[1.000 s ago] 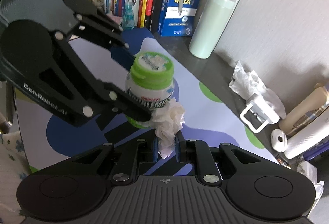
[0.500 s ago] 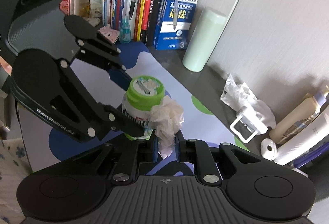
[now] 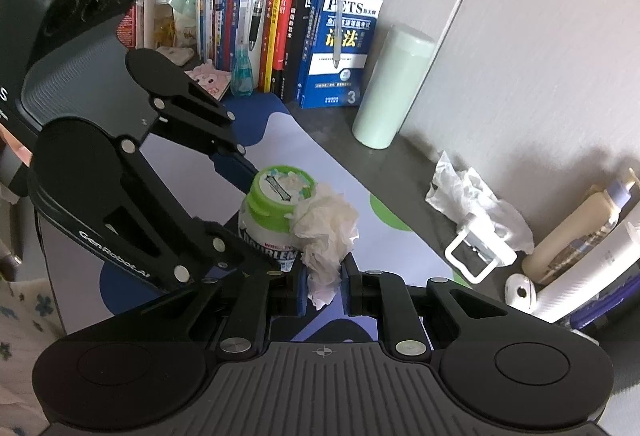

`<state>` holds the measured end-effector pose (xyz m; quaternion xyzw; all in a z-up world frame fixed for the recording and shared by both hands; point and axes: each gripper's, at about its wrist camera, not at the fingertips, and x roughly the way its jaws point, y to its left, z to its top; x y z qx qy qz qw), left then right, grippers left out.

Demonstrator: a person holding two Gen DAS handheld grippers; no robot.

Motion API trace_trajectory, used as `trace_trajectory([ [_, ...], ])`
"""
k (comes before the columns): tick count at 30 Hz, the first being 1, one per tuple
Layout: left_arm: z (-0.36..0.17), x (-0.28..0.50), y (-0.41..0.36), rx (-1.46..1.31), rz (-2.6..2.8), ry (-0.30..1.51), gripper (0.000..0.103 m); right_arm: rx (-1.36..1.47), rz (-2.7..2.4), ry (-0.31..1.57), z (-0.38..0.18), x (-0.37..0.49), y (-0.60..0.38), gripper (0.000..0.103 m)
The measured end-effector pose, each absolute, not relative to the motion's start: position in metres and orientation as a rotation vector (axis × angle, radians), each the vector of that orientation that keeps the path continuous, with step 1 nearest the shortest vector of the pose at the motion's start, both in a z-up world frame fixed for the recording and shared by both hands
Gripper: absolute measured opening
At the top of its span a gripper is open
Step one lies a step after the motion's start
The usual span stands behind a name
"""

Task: Clean container
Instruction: 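Keep wiping the bottle with the tissue in the right gripper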

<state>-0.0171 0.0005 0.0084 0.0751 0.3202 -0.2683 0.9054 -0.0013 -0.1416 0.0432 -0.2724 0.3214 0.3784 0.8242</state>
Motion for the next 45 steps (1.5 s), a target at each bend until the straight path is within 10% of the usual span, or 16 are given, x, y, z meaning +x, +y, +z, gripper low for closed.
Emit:
trace_trajectory([
  [45, 0.013, -0.023, 0.004, 0.129, -0.543, 0.635, 0.047, -0.628, 0.813, 0.747, 0.021, -0.002, -0.134, 0.015],
])
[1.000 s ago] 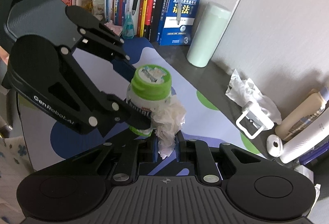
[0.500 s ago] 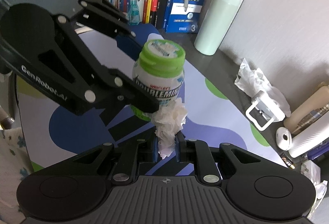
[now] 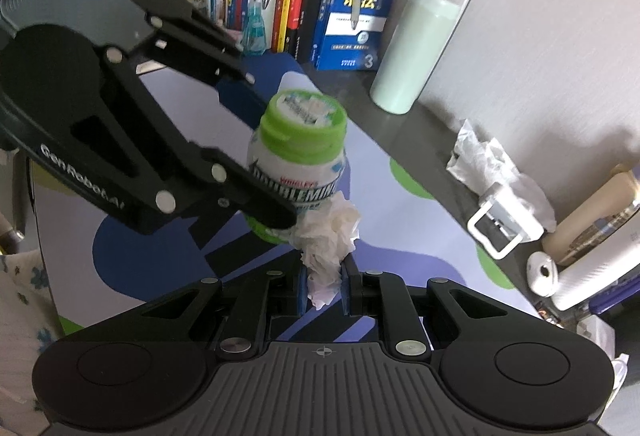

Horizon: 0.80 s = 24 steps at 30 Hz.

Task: Clean container
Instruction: 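Keep wiping the bottle with the tissue in the right gripper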

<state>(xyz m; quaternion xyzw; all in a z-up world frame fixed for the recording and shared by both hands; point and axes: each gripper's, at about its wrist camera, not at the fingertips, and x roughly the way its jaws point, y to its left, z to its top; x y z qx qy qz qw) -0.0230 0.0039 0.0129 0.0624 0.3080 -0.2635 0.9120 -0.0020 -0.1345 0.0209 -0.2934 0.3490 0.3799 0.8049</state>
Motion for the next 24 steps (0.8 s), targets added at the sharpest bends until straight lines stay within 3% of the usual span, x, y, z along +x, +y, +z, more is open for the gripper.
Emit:
trace_trajectory([
  [24, 0.012, -0.026, 0.0, 0.142, -0.555, 0.639, 0.047, -0.638, 0.802, 0.665, 0.044, -0.009, -0.138, 0.015],
])
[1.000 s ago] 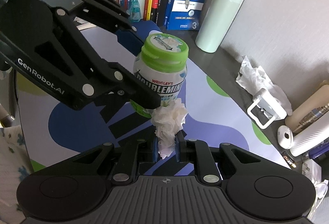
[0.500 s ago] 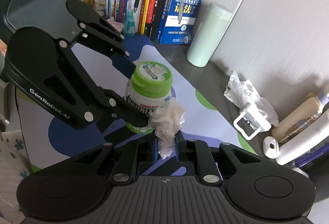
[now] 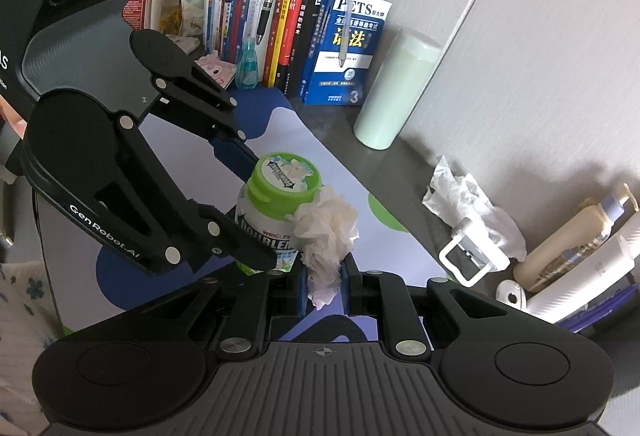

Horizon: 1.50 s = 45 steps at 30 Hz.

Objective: Clean container

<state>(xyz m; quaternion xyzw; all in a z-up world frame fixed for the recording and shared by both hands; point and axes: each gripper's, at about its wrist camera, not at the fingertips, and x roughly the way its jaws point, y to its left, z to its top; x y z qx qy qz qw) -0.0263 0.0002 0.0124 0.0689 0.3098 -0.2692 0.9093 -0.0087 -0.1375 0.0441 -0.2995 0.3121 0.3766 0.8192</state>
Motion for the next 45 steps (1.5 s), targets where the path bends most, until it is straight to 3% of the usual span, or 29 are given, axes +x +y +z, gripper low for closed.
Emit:
trace_trajectory([
  [33, 0.015, -0.023, 0.006, 0.128, -0.548, 0.641, 0.047, -0.675, 0.832, 0.777, 0.002, -0.006, -0.126, 0.015],
  [45, 0.014, -0.023, 0.006, 0.131, -0.554, 0.641, 0.047, -0.665, 0.821, 0.746, 0.015, -0.005, -0.131, 0.015],
])
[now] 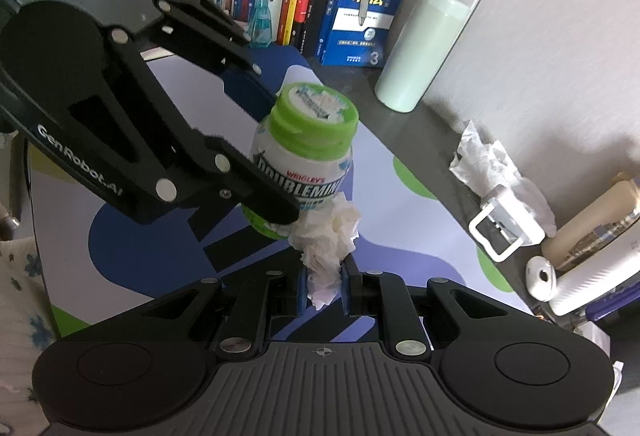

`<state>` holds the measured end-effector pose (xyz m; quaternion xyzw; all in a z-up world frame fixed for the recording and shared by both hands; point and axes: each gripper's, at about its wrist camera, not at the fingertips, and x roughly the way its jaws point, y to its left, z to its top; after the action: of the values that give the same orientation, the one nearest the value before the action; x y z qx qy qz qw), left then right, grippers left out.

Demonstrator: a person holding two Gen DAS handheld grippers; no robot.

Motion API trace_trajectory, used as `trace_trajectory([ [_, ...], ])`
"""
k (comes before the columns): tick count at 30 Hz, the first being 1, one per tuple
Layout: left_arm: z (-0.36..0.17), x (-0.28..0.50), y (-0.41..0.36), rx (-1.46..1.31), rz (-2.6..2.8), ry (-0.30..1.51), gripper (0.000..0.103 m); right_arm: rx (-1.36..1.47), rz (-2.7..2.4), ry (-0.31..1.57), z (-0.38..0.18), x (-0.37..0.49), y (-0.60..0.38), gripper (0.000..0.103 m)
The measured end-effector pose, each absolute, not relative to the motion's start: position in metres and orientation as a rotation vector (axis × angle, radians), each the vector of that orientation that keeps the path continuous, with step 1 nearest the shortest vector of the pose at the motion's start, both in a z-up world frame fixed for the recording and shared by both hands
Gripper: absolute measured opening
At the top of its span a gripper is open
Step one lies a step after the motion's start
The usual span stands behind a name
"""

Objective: Clean container

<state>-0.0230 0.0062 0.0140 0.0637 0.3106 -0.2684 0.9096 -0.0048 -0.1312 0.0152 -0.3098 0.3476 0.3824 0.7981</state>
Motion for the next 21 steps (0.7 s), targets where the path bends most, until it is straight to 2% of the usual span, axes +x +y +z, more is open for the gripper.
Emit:
trace_trajectory([
  [21, 0.013, -0.024, 0.002, 0.14, -0.559, 0.645, 0.048, -0.659, 0.801, 0.658, 0.044, -0.009, -0.136, 0.015],
])
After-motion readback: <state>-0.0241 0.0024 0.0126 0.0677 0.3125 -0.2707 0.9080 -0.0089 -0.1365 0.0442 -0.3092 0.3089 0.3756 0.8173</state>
